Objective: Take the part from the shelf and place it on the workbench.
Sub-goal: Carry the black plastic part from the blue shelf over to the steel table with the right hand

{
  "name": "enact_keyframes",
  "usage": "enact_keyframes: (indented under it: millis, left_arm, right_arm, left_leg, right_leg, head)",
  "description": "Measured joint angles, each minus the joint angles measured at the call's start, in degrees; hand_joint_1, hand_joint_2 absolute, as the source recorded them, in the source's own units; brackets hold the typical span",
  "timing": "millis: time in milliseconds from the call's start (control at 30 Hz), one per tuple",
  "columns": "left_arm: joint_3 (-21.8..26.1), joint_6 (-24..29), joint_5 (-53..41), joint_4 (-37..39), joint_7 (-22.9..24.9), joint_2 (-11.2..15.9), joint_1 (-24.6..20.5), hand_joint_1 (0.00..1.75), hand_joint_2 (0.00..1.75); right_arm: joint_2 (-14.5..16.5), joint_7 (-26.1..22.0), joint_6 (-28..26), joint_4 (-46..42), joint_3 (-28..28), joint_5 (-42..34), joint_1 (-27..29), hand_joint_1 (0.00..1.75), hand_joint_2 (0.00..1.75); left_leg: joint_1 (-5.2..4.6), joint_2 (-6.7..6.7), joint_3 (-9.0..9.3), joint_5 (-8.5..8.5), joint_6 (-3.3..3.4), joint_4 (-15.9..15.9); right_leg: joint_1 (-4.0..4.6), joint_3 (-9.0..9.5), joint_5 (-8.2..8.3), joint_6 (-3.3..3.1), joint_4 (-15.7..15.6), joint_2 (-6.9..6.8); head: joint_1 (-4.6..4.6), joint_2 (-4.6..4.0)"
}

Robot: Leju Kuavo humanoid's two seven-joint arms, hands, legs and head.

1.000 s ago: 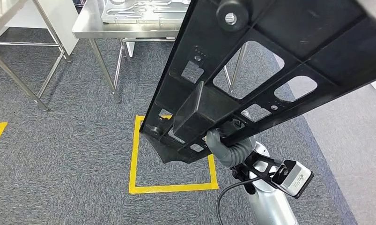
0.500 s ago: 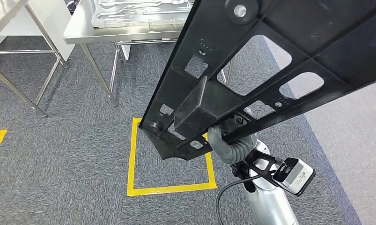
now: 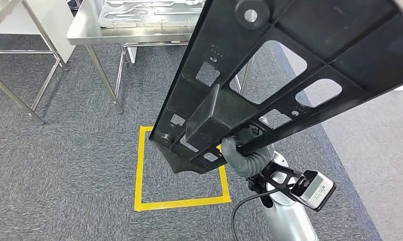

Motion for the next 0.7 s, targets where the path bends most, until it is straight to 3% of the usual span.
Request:
enact_keyframes:
  millis: [33,67,100,167,233,300,400,467,533,567,600,633,700]
  left_arm:
    - [0.00,-0.05,-0.02,0.00,0.00,0.01,0.01,0.00,1.75]
    - [0.00,-0.08,-0.03,0.00,0.00,0.02,0.02,0.00,1.75]
    - [0.00,-0.10,-0.03,0.00,0.00,0.02,0.02,0.00,1.75]
    - [0.00,-0.12,-0.04,0.00,-0.01,0.01,0.01,0.00,1.75]
    - [0.00,-0.14,-0.04,0.00,-0.03,-0.01,-0.01,0.00,1.75]
    - [0.00,-0.14,-0.04,0.00,-0.07,-0.01,0.00,0.00,1.75]
    - [0.00,-0.15,-0.04,0.00,-0.11,0.04,-0.03,0.00,1.75]
    - [0.00,-0.16,-0.04,0.00,-0.14,0.07,-0.03,0.00,1.75]
    - [0.00,-0.16,-0.04,0.00,-0.15,0.07,0.10,0.00,1.75]
    - [0.00,-0.16,-0.04,0.00,-0.15,0.08,0.18,0.00,1.75]
    - [0.00,-0.16,-0.04,0.00,-0.15,0.09,0.23,0.00,1.75]
    - [0.00,-0.16,-0.04,0.00,-0.15,0.10,0.25,0.00,1.75]
    - [0.00,-0.16,-0.04,0.00,-0.15,0.14,0.24,0.00,1.75]
  right_arm:
    - [-0.01,-0.01,0.00,0.01,-0.01,0.01,0.15,1.75,1.75]
    - [-0.01,-0.01,0.00,0.01,-0.02,0.02,0.28,1.75,1.75]
    - [-0.01,-0.01,0.01,0.01,-0.02,0.03,0.36,1.75,1.75]
    - [0.01,-0.01,0.02,0.00,-0.02,0.05,0.33,1.75,1.75]
    - [0.02,-0.01,0.03,-0.01,-0.02,0.08,0.19,1.75,1.75]
    - [0.02,-0.01,0.04,-0.01,-0.02,0.11,0.10,1.75,1.75]
    - [0.13,0.00,0.04,-0.04,-0.03,0.14,0.03,1.75,1.75]
    - [0.28,-0.01,0.04,-0.09,-0.04,0.15,-0.07,1.75,1.75]
    - [0.36,-0.01,0.04,-0.09,-0.04,0.16,-0.06,1.75,1.75]
    - [0.36,-0.01,0.04,-0.09,-0.04,0.16,0.00,1.75,1.75]
    - [0.36,-0.01,0.04,-0.09,-0.04,0.17,0.04,1.75,1.75]
    - [0.36,-0.01,0.04,-0.09,-0.04,0.17,0.05,1.75,1.75]
    - [0.39,-0.01,0.04,-0.09,-0.04,0.17,0.04,1.75,1.75]
  left_leg:
    - [-0.01,0.04,-0.03,-0.02,0.03,0.02]
    - [-0.02,0.08,-0.03,-0.05,0.02,0.03]
    - [-0.02,0.09,0.03,-0.10,-0.02,0.04]
    - [-0.02,0.07,0.33,-0.29,-0.24,0.04]
    - [-0.16,0.06,0.44,-0.50,-0.71,0.08]
    - [-0.27,0.12,0.38,-0.62,-1.37,0.03]
    - [-0.18,0.18,0.32,-1.41,-2.34,0.78]
    - [-0.06,0.09,-1.95,-4.12,-2.71,5.88]
    - [-0.03,0.06,-6.20,-7.26,-2.95,13.90]
    - [-0.02,0.06,-7.83,-7.71,-3.02,16.54]
    - [-0.03,0.05,-8.45,-6.96,-3.01,16.99]
    - [-0.03,0.05,-7.84,-5.03,-2.90,14.94]
    - [-0.10,-0.03,-4.38,-0.48,-2.42,6.95]
  right_leg:
    - [-0.11,-1.81,-1.22,0.16,3.56,-0.06]
    - [-0.19,-2.88,-1.40,0.24,5.50,-0.14]
    - [-0.27,-2.80,-0.42,0.25,5.10,-0.21]
    - [-0.38,0.57,3.78,-0.01,-2.10,-0.46]
    - [-0.14,3.94,6.23,-0.59,-9.20,-0.74]
    - [0.22,4.58,6.21,-1.21,-10.95,-0.71]
    - [0.02,5.00,6.34,-2.25,-11.54,-0.46]
    - [-0.13,5.66,6.34,-2.93,-12.05,-0.50]
    - [0.07,5.91,6.10,-3.34,-12.06,-0.46]
    - [0.18,6.03,5.95,-3.43,-12.02,-0.39]
    - [0.26,6.21,5.77,-3.45,-11.97,-0.29]
    - [0.33,6.49,5.52,-3.40,-11.91,-0.18]
    - [0.49,7.22,4.87,-3.15,-11.78,-0.02]
  head:
    - [0.00,0.00]
    - [0.00,0.00]
    - [0.00,0.00]
    - [0.00,0.00]
    - [0.00,0.00]
    - [0.00,0.00]
    - [0.00,0.00]
    - [-0.01,0.00]
    - [-0.01,0.00]
    - [-0.01,0.00]
    - [-0.01,0.00]
    - [-0.01,0.00]
    - [-0.01,0.00]
